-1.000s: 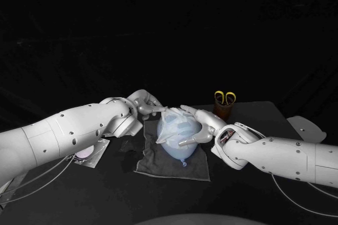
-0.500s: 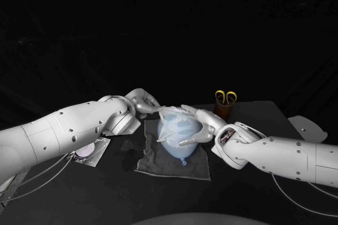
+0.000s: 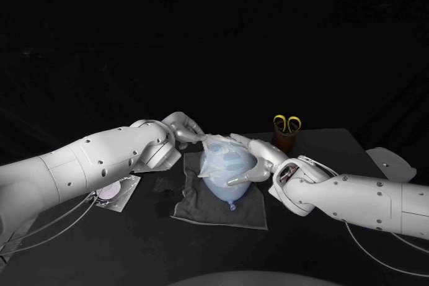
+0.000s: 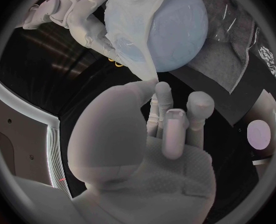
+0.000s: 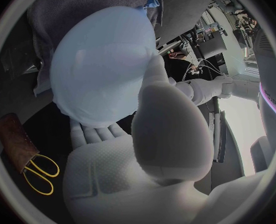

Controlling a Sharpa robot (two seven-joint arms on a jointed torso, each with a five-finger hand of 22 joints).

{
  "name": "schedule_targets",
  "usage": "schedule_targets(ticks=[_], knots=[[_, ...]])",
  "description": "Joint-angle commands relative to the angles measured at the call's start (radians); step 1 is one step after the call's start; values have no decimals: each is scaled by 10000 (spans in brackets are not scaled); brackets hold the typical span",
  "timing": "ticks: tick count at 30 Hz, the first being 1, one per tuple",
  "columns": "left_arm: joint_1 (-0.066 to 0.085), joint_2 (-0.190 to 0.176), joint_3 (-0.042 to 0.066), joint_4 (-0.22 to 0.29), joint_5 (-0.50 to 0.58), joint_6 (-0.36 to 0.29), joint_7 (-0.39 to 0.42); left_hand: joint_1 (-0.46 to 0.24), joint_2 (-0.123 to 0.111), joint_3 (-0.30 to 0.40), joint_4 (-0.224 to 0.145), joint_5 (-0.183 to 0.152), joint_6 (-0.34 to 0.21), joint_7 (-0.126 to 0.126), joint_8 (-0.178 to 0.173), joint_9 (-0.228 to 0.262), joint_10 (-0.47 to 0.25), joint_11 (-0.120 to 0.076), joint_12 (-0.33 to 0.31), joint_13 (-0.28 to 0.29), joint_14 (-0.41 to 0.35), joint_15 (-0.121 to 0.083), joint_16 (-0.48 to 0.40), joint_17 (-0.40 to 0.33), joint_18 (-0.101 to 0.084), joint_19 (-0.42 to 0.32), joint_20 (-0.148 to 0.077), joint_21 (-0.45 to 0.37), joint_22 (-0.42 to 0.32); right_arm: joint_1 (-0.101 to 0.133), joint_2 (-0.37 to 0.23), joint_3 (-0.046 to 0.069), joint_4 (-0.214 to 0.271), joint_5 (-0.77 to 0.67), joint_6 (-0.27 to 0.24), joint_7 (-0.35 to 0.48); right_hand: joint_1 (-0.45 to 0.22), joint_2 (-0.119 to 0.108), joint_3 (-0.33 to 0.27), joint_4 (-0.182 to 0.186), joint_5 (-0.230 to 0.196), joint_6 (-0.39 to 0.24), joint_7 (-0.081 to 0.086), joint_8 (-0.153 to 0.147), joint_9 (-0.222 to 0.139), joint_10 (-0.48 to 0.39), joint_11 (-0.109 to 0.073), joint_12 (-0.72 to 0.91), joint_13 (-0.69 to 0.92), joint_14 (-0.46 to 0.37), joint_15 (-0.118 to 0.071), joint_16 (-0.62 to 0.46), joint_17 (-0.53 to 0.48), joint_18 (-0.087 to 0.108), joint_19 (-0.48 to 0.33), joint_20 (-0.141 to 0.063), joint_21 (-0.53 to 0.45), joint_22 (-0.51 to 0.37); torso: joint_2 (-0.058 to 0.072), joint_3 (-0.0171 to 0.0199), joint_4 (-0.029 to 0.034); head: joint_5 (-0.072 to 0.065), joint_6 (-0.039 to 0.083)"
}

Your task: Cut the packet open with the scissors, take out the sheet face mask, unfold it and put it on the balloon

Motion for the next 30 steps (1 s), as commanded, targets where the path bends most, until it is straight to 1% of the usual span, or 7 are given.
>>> schedule_targets(ticks=[1,7,11,20,24,28,30], knots=[[5,59,0,-117,-100,264,-177,-154,-63,-25,-146,44,-84,31,75,544,-284,-23,-231,-262,388,14,-19,1080,-122,69,23,41,-15,-46,8,-32,13,-159,292,-226,77,4,54,-6,17,-78,1615,6,-8,-46,13,61,7,-56,-24,-53,-14,-97,-55,17,-54,-9,3,0,3,-8,-22],[3,80,-7,-285,-113,839,-578,-476,-274,-228,-291,34,-573,251,-231,386,-895,185,-481,-431,139,189,-98,618,-58,-276,142,-193,-424,-46,19,-32,4,-193,281,-288,85,7,70,-6,14,-92,1615,3,-14,-59,14,60,6,-68,-22,-63,-21,-99,-57,17,-54,-14,-3,1,10,3,-22],[2,61,-8,-378,10,940,-678,-1050,-343,-719,-2,24,-1193,544,-625,183,-1136,442,-580,-510,42,412,-119,477,-39,-424,321,-330,-604,-46,23,-32,-1,-209,267,-334,87,5,72,-6,13,-89,1615,3,-13,-66,14,59,5,-77,-21,-68,-26,-100,-66,18,-55,-25,-1,-6,10,-2,-12],[-3,-30,-8,-428,184,991,-771,-1629,-416,-1616,530,22,-1570,692,-950,-39,-1301,603,-591,-599,-39,575,-126,367,16,-553,514,-481,-821,-46,31,-32,-7,-235,237,-397,96,16,101,-6,11,-81,1615,4,-10,-51,15,62,7,-79,-19,-76,-30,-103,-76,18,-56,-39,5,-2,10,20,-20],[-12,-130,-8,-400,278,798,-697,-1683,-207,-2135,978,23,-2113,855,-1410,-312,-1433,758,-576,-666,-80,704,-124,315,27,-577,630,-537,-900,-48,43,-32,-9,-238,230,-415,96,15,102,-6,11,-70,1615,6,-6,-45,15,63,8,-81,-18,-78,-32,-104,-104,18,-61,-69,3,-2,9,31,-18],[-80,-500,0,96,434,438,-78,-1335,-160,-2399,1002,25,-1517,751,-1118,-265,-1422,679,-459,-674,-99,667,-124,277,68,-662,640,-611,-1046,-53,49,-32,-14,-239,231,-431,96,15,102,-6,11,-70,1615,6,-6,-45,15,63,8,-81,-18,-78,-32,-104,-104,18,-61,-69,6,1,3,55,-28],[-138,-770,6,499,520,209,302,-1232,-270,-2706,1017,24,-907,527,-667,-85,-1335,509,-346,-670,-228,547,-171,30,115,-813,570,-740,-1266,-55,49,-32,-22,-239,232,-437,96,15,102,-6,11,-70,1615,6,-6,-45,15,63,8,-81,-18,-78,-32,-104,-104,18,-61,-69,5,1,10,61,-43]])
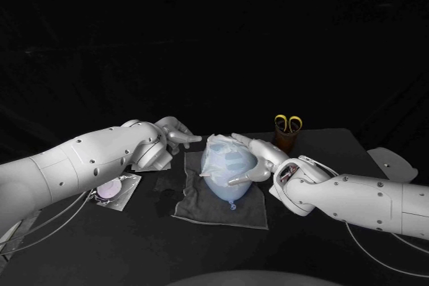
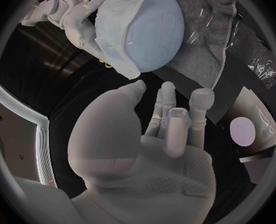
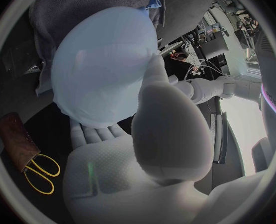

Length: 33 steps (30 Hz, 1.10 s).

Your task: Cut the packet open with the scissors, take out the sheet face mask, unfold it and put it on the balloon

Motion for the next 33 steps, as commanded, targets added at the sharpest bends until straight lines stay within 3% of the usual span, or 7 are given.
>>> schedule_targets(ticks=[1,7,12,16,20,33], knots=[[-86,-357,18,627,365,-596,1033,98,-144,-397,92,-20,506,-249,432,197,127,-288,138,-14,-208,-174,-123,-119,138,-240,-131,-193,-292,-51,14,-31,-17,-107,243,-163,97,15,33,7,11,-70,1616,6,-7,-44,16,33,14,-82,-18,-37,-9,-103,-66,-20,-61,-9,0,4,14,3,-40],[-231,-1047,27,1620,438,-1047,1760,87,-168,-777,294,-16,563,-362,587,263,274,-378,193,-50,-198,-286,-158,-142,122,-164,-253,-218,-283,-59,5,-31,-22,-107,258,-161,97,16,42,7,13,-54,1616,10,-2,-32,16,36,16,-89,-16,-44,-15,-107,-69,-20,-62,-10,-6,0,2,-17,-52],[-415,-1366,29,2193,80,-1157,1928,264,-157,-1108,385,-15,534,-388,567,235,679,-436,415,-18,88,-356,-79,322,15,286,-341,50,207,-70,-11,-31,-18,-107,280,-169,97,16,42,7,13,-54,1616,10,-2,-32,16,36,16,-89,-16,-44,-15,-107,-69,-20,-62,-10,-1,-3,10,-7,-48],[-593,-1434,30,2411,-45,-1262,1999,275,-133,-1224,428,-15,542,-394,552,220,731,-442,446,-17,171,-366,-53,462,-13,411,-359,130,340,-78,-6,-31,-17,-107,309,-178,96,20,46,7,14,-39,1616,14,3,-19,15,39,17,-70,-15,-42,-10,-109,-78,-20,-63,-20,9,-5,-7,1,-40],[-679,-1420,32,2487,-95,-1291,2019,261,-103,-1295,446,-15,562,-400,552,215,754,-447,464,-14,211,-372,-41,530,-33,491,-368,184,434,-86,9,-31,-23,-108,339,-193,96,20,46,7,14,-39,1616,14,3,-19,15,39,17,-70,-15,-42,-10,-109,-78,-20,-63,-20,15,-6,-22,22,-44],[-733,-1274,36,2520,-381,-1209,1708,248,-93,-1402,449,-16,581,-411,548,207,782,-457,491,-8,248,-382,-30,590,-53,579,-379,244,537,-94,34,-30,-14,-113,370,-213,96,24,47,7,14,-32,1616,16,5,-20,15,40,18,-72,-15,-45,-13,-111,-92,-20,-66,-36,6,8,-14,-3,-79]])
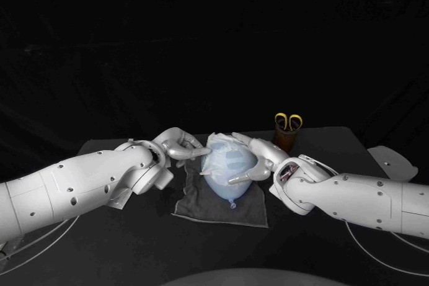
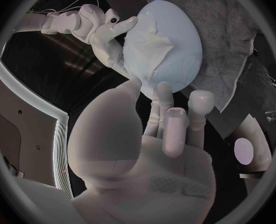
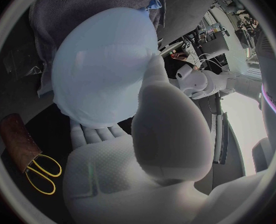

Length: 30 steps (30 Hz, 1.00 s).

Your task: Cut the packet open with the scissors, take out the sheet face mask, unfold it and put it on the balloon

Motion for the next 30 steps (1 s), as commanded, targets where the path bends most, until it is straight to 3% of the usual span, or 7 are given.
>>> schedule_targets(ticks=[1,18,22,28,30], knots=[[-3,56,15,34,-211,-74,-26,36,45,-64,-22,-16,23,-78,-11,-9,67,-19,57,8,201,-30,37,591,-54,68,16,35,7,-55,21,-38,-5,-88,367,-154,96,24,48,7,14,-32,1616,16,5,-3,32,63,13,-38,21,-46,-14,-110,-56,17,-66,-8,0,2,-3,-20,-7],[-2,215,20,-82,-615,366,-714,114,88,-263,-31,-12,49,-95,-24,-27,73,-36,85,12,240,-47,47,647,-72,158,-3,94,98,-58,47,-38,-6,-130,373,-184,95,19,40,7,13,12,1616,27,19,15,31,67,16,-63,23,-64,-33,-115,-76,17,-67,-29,-5,-1,4,-43,-42],[-1,246,21,-118,-625,363,-879,288,274,-259,-59,-11,107,-119,-13,-34,105,-63,118,19,298,-68,65,757,-87,227,-18,143,176,-58,41,-38,1,-141,369,-186,95,19,40,7,13,12,1616,27,19,15,31,67,16,-63,23,-64,-33,-115,-76,17,-67,-29,7,-4,3,-45,-54],[-1,305,25,-165,-592,345,-1163,1023,823,113,-197,-8,283,-213,18,-55,146,-159,148,12,394,-153,92,929,-105,338,-85,217,285,-58,32,-38,33,-168,359,-186,95,19,40,7,13,12,1616,27,19,15,31,67,16,-63,23,-64,-33,-115,-76,17,-67,-29,3,-3,6,-49,-76],[-1,322,25,-173,-587,345,-1201,1072,850,144,-207,-8,296,-221,19,-58,151,-167,149,11,408,-160,96,957,-111,361,-92,234,315,-58,32,-38,38,-171,355,-185,95,19,40,7,13,12,1616,27,19,15,31,67,16,-63,23,-64,-33,-115,-76,17,-67,-29,3,-2,11,-47,-89]])
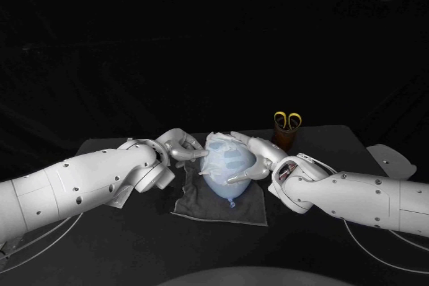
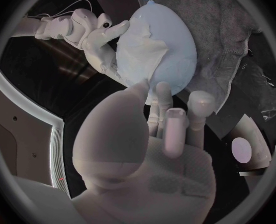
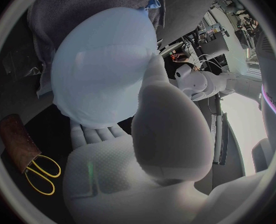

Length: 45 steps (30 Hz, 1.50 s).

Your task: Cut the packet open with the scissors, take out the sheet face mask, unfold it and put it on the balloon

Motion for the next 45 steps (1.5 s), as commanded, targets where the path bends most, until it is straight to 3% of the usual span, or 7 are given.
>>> schedule_targets(ticks=[1,17,28,33,34,39,45], knots=[[-1,59,6,-5,-51,159,-381,220,71,131,-44,-7,104,-11,27,-21,37,-66,66,-4,358,-106,56,998,-120,114,1,71,89,-53,6,-38,20,-113,336,-133,95,16,36,7,13,27,1616,31,14,26,33,39,15,-59,24,-68,-10,-115,-78,17,-66,-17,-1,1,5,3,-29],[-1,158,10,124,295,-162,-40,1189,218,1571,-782,-1,565,-89,50,-71,630,-180,353,589,724,-241,168,1807,-255,624,-158,463,764,-57,5,-38,28,-141,332,-170,93,16,37,8,13,46,1616,36,20,30,32,40,15,-75,25,-77,-19,-115,-81,17,-66,-22,5,1,5,49,-95],[-3,32,22,383,1622,-851,346,-139,-374,4266,-1949,126,738,-138,229,441,1565,-255,446,1244,1008,-311,274,2543,-364,1040,-214,854,1387,-58,-15,-38,40,-150,325,-203,93,16,37,8,13,46,1616,36,20,30,32,40,15,-75,25,-77,-19,-115,-81,17,-66,-22,0,0,5,36,-129],[-3,4,26,351,1965,-968,430,-814,-570,4862,-2418,1196,785,-209,315,747,1863,-325,674,1709,1022,-380,280,2584,-387,1131,-272,943,1523,-58,-19,-38,42,-153,331,-220,93,16,37,8,13,46,1616,36,20,30,32,40,15,-75,25,-77,-19,-115,-81,17,-66,-22,0,-1,7,51,-131],[-3,1,27,327,2052,-974,429,-1075,-634,5003,-2576,1733,809,-243,365,899,1953,-355,755,1884,1037,-410,288,2628,-399,1175,-304,985,1591,-58,-16,-38,42,-154,331,-223,88,11,24,8,12,68,1616,42,26,44,33,42,17,-75,26,-84,-23,-116,-92,17,-66,-35,1,-1,8,55,-132],[-3,-23,28,208,2242,-957,345,-1691,-746,5302,-2973,3128,840,-328,504,1337,2166,-439,1030,2390,1037,-489,288,2628,-435,1306,-390,1122,1807,-58,-13,-38,41,-155,334,-232,88,11,24,8,12,68,1616,42,26,44,33,42,17,-75,26,-84,-23,-116,-92,17,-66,-35,-3,2,2,63,-138],[-2,-53,28,112,2279,-830,164,-1909,-552,5100,-2991,2930,554,-237,467,1520,1861,-354,718,1994,955,-427,233,2376,-431,1247,-377,1093,1760,-58,-26,-38,42,-159,333,-242,88,11,24,8,12,68,1616,42,26,44,33,42,17,-75,26,-84,-23,-116,-92,17,-66,-35,-5,0,6,57,-122]])
